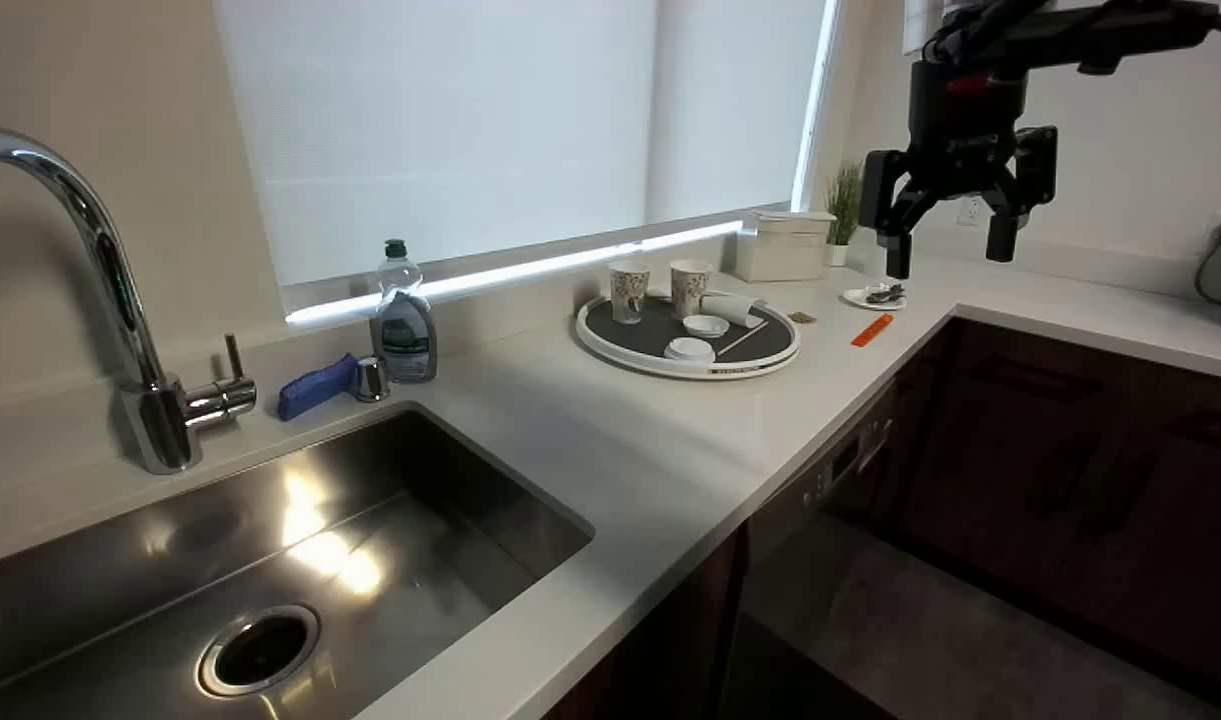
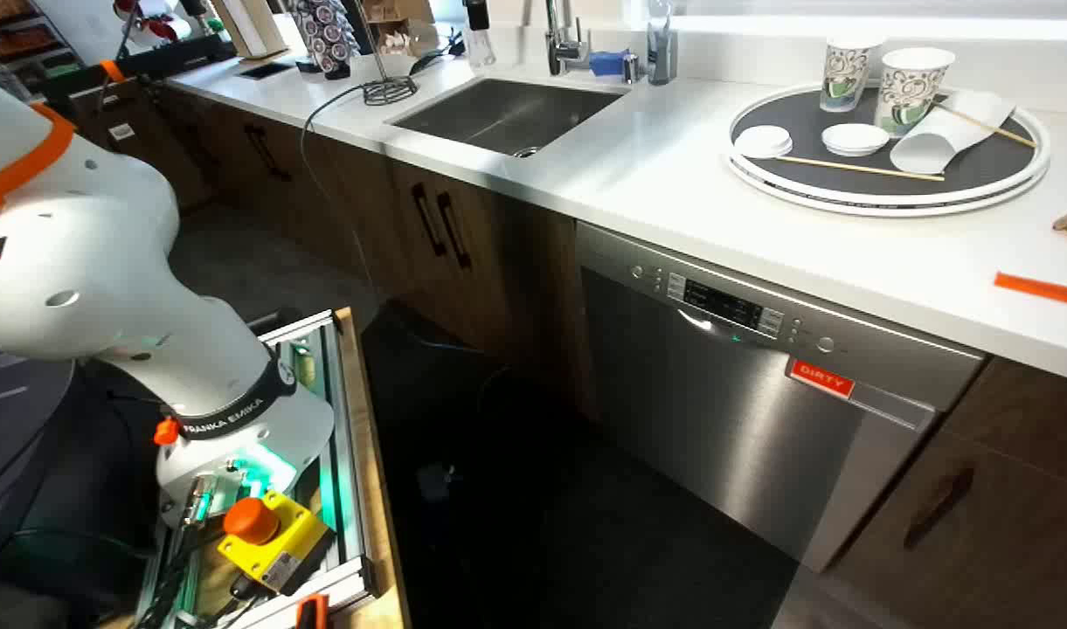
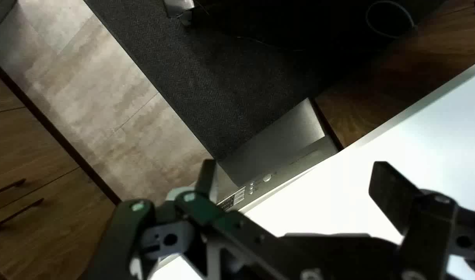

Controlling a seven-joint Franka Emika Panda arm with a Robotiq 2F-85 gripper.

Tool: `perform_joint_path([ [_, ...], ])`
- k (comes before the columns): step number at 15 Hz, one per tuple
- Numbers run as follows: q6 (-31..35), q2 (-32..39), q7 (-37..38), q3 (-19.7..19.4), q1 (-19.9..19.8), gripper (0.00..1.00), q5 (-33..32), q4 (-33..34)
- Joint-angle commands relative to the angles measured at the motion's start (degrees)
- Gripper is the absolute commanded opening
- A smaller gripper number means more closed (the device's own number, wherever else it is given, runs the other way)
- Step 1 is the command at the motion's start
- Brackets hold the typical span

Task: Press a button on the dishwasher.

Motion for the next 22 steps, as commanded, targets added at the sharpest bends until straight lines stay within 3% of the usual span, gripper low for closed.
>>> perform_joint_path([
  [1,-0.2,0.2,0.4,-2.0,2.2,1.00,-0.5,0.1],
  [8,0.0,0.4,2.1,-3.2,1.2,1.00,-0.1,-1.4],
  [13,4.2,-1.7,8.7,-9.8,-2.0,1.00,-0.1,-12.3],
  [15,7.6,-1.1,8.0,-12.4,-3.2,1.00,-1.3,-15.6],
  [22,24.1,0.4,-7.9,-17.3,-4.4,1.00,-4.9,-24.2],
])
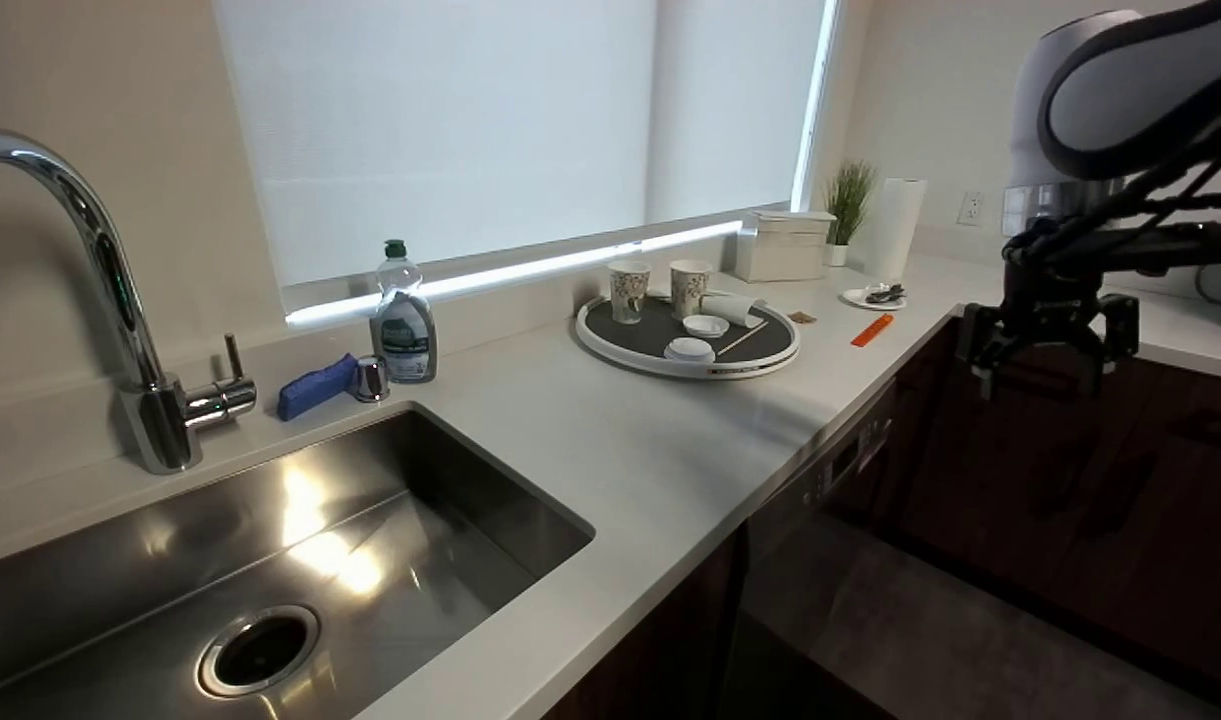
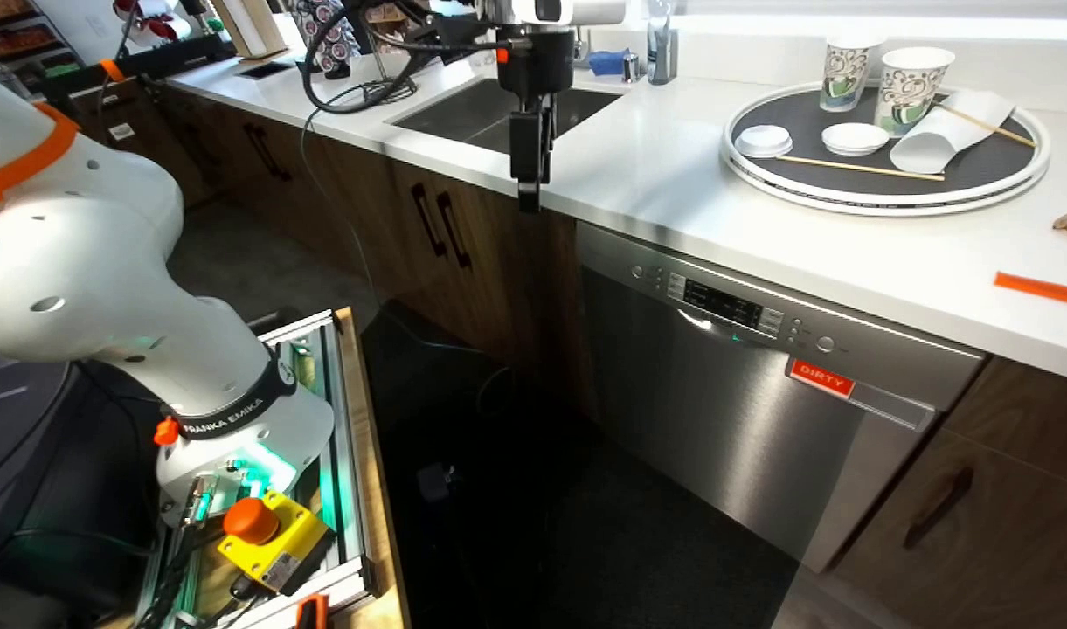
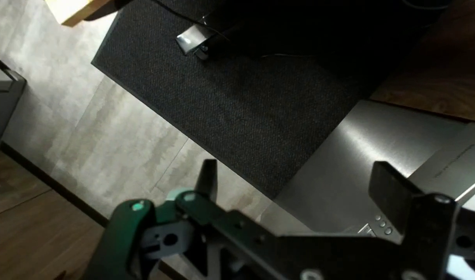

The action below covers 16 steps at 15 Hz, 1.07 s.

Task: Press a button on the dishwasher.

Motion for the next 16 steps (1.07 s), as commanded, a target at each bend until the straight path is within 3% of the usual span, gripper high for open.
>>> perform_joint_path([
  [1,8.9,-0.4,-6.4,-1.4,-0.4,1.00,-2.5,-4.4],
  [4,15.7,-0.1,-11.3,-2.9,-0.8,1.00,-1.9,-6.5],
  [5,11.8,0.2,-8.6,-2.0,-0.6,1.00,-1.5,-4.5],
  [11,14.4,-0.4,-11.4,-2.2,-0.6,1.00,-2.3,-6.0],
  [16,22.4,0.3,-28.2,-5.6,-0.3,1.00,-0.9,-9.0],
])
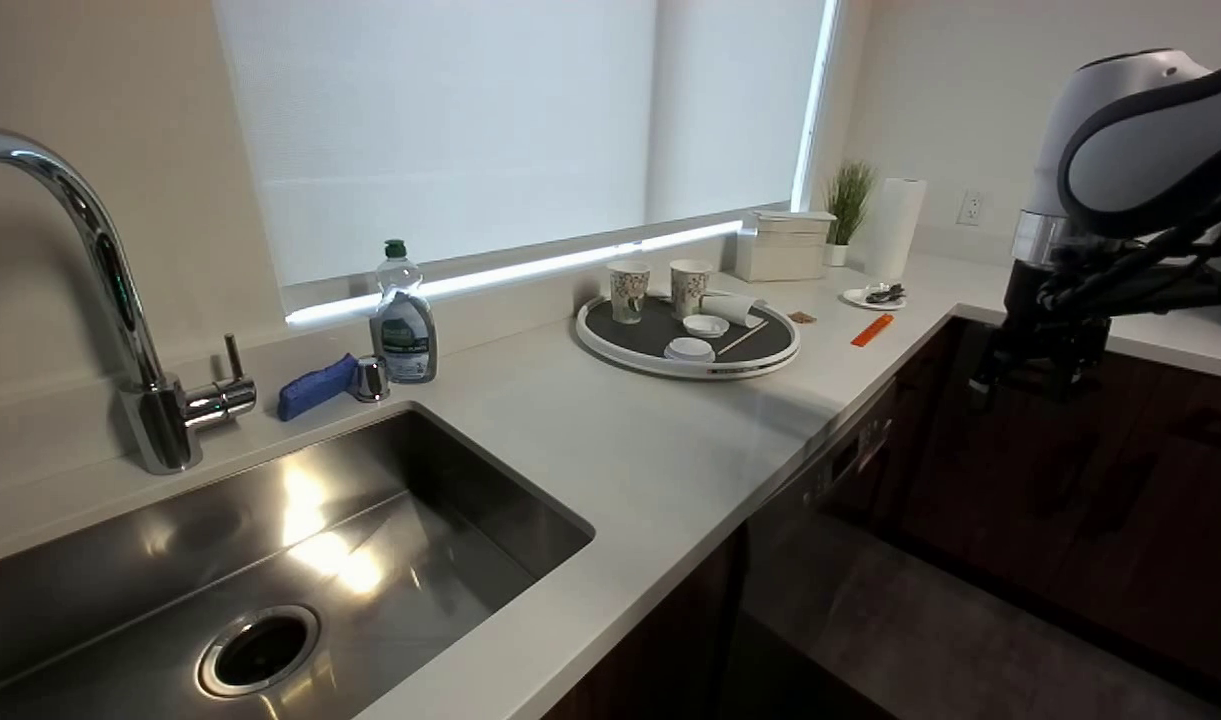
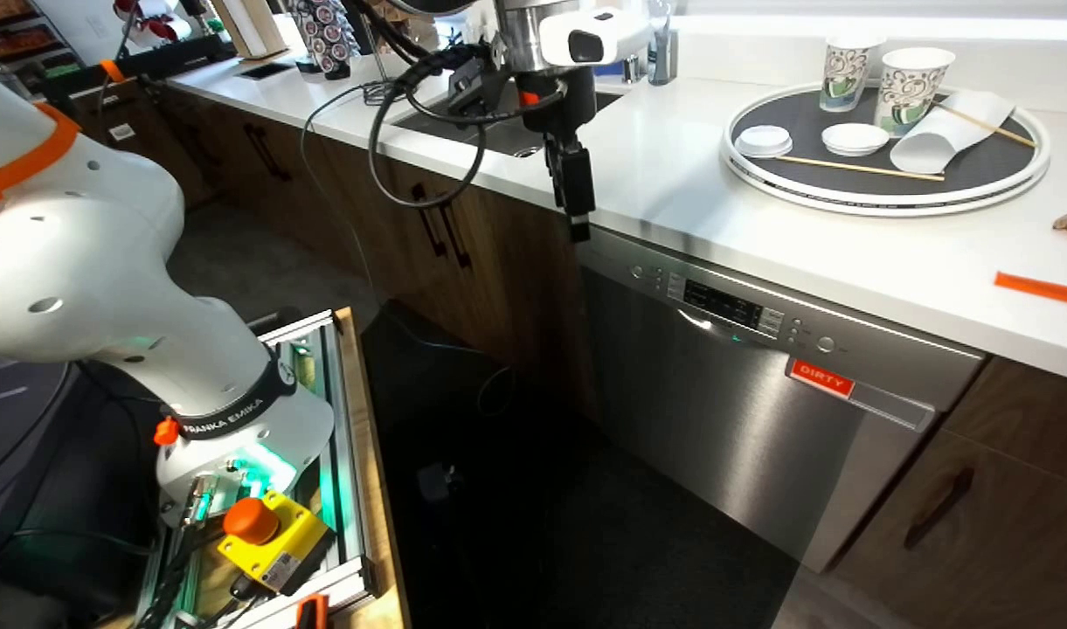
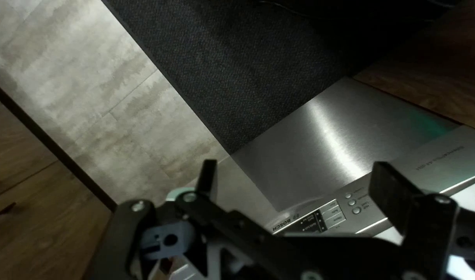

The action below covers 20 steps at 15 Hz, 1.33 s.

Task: Press a button on the dishwasher.

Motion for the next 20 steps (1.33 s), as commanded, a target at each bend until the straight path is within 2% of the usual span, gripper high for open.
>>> perform_joint_path([
  [1,8.7,0.4,-13.6,-3.3,0.2,1.00,0.9,-3.8],
  [5,19.3,2.9,-27.4,-7.5,0.5,1.00,4.7,-6.5],
  [7,25.0,5.1,-33.4,-9.6,0.9,1.00,8.8,-7.5],
  [9,29.2,7.3,-42.1,-11.7,2.5,1.00,17.6,-7.8],
  [12,28.2,10.8,-53.2,-12.6,3.3,1.00,30.7,-5.7],
  [13,27.9,8.1,-47.7,-10.8,1.3,1.00,24.5,-7.1],
  [20,27.9,8.5,-48.7,-10.5,1.0,1.00,25.3,-6.8],
])
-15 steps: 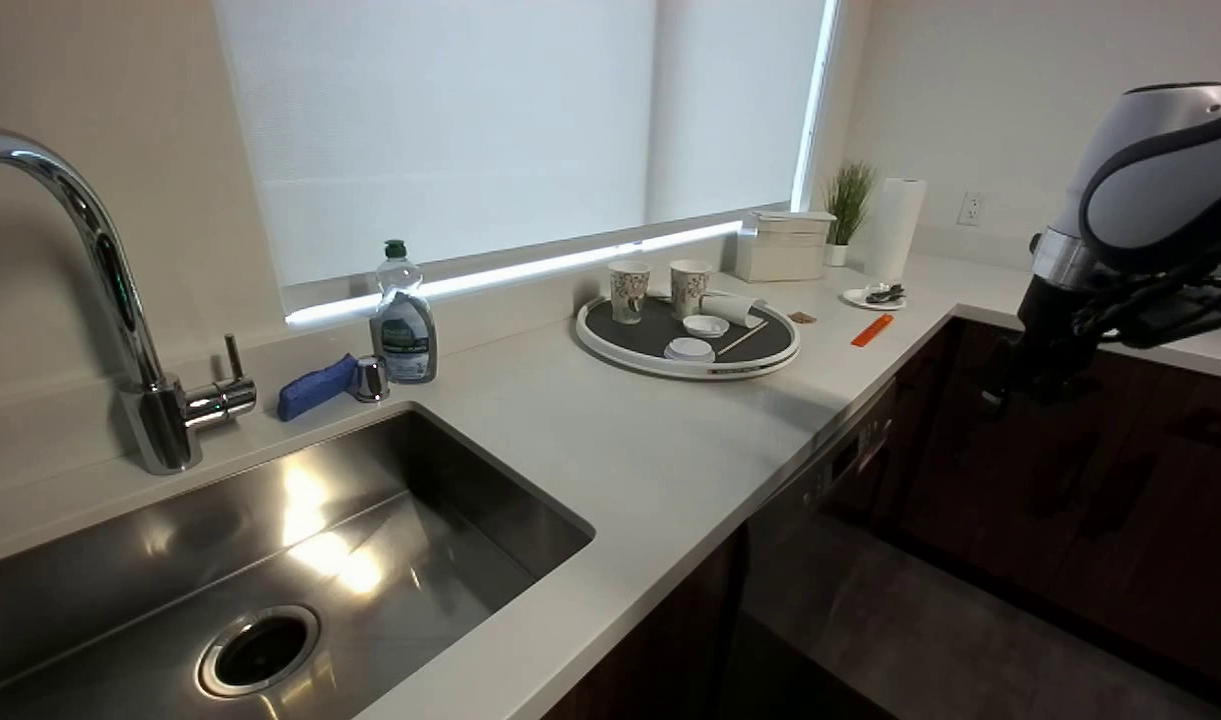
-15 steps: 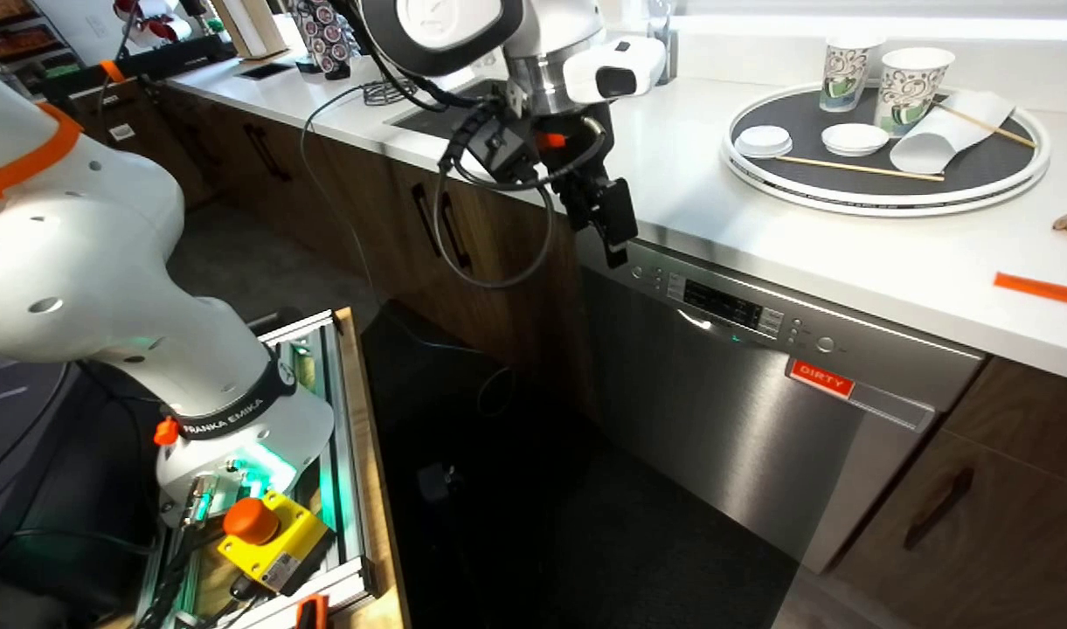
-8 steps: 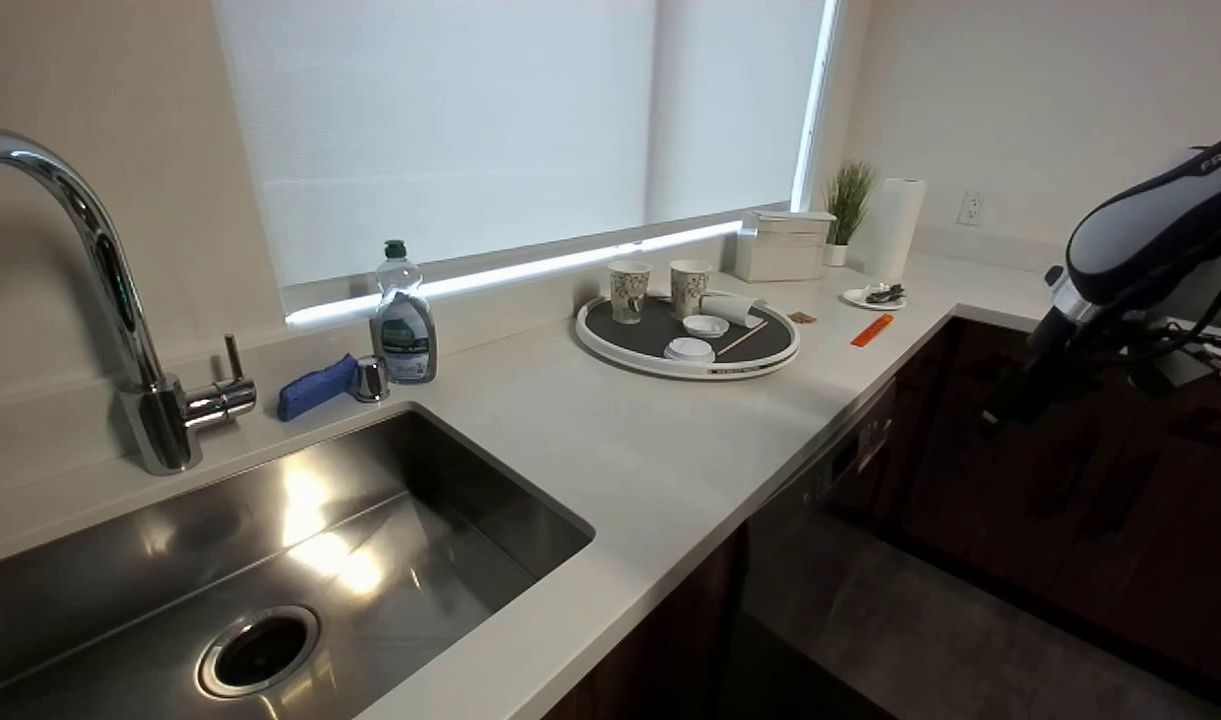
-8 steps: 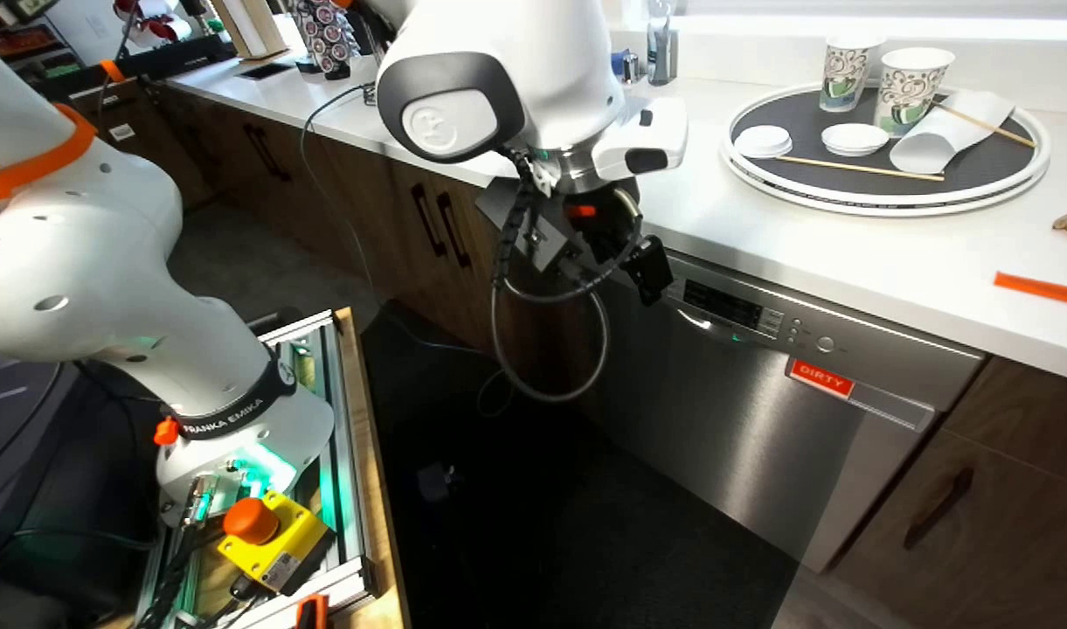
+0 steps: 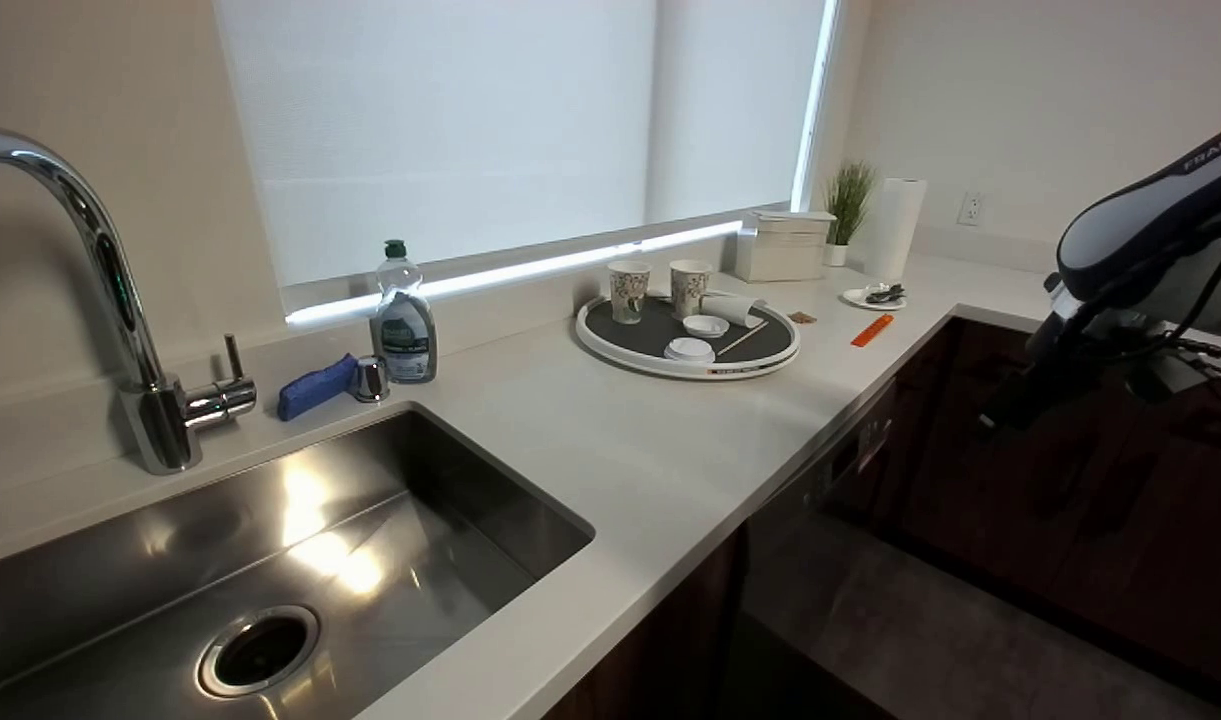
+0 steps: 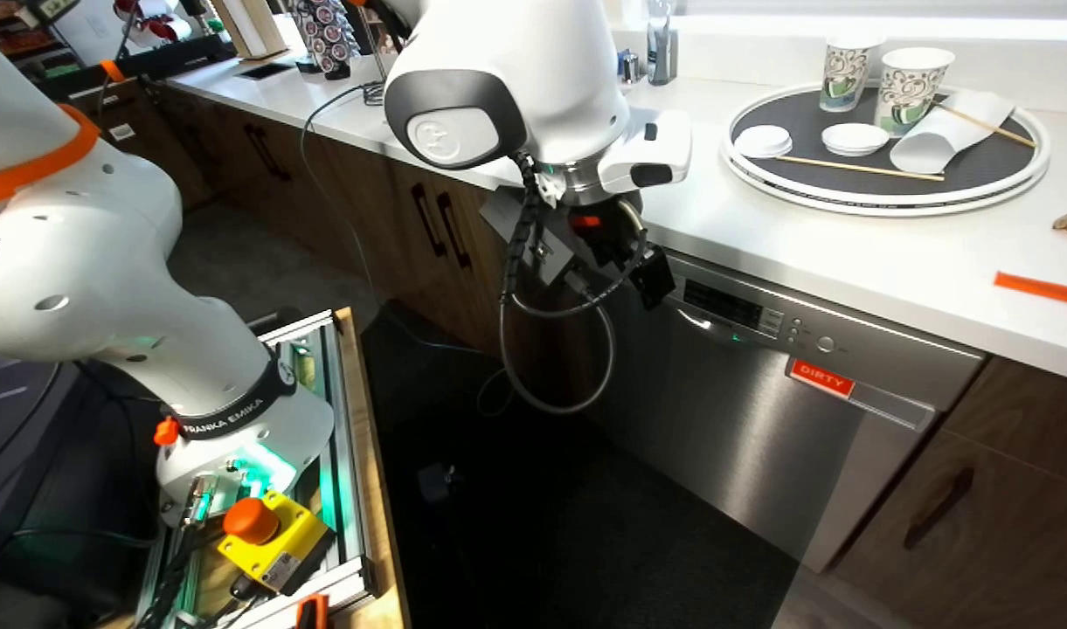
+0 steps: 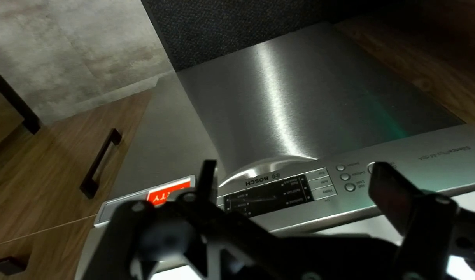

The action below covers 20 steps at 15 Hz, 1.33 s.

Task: Press a button on the dishwasher.

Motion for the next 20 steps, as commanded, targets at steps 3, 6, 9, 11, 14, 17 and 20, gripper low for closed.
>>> perform_joint_path([
  [3,5.2,3.8,3.0,0.3,-2.3,1.00,-3.5,0.4],
  [6,7.5,6.7,-2.5,-1.5,-1.9,1.00,1.2,1.3],
  [9,9.3,9.5,-10.0,-1.3,-2.4,1.00,6.9,2.7],
  [11,10.5,12.2,-11.2,-1.4,-2.9,1.00,7.1,4.1],
  [14,9.3,15.1,-16.2,-0.4,-4.2,1.00,11.3,7.0],
  [17,8.9,13.9,-14.8,-1.1,-3.7,1.00,9.8,6.2],
  [20,8.9,16.5,-15.0,-1.1,-4.0,1.00,9.9,8.1],
])
